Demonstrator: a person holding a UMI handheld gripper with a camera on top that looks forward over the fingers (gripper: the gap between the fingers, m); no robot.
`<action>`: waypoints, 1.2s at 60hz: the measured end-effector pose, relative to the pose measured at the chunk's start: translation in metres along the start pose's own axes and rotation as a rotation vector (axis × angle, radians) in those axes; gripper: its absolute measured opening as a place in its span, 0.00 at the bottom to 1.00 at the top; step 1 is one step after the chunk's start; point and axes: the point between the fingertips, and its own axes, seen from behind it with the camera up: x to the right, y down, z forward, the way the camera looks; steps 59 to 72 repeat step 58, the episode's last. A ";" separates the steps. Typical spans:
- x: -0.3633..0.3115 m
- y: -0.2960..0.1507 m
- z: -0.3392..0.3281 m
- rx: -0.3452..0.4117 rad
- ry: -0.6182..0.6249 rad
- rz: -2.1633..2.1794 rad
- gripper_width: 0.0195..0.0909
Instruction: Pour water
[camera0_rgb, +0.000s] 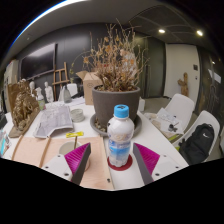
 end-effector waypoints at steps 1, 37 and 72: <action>-0.003 0.000 -0.008 -0.005 0.000 -0.001 0.92; -0.142 0.042 -0.343 -0.099 -0.003 -0.055 0.93; -0.159 0.055 -0.393 -0.093 0.002 -0.086 0.92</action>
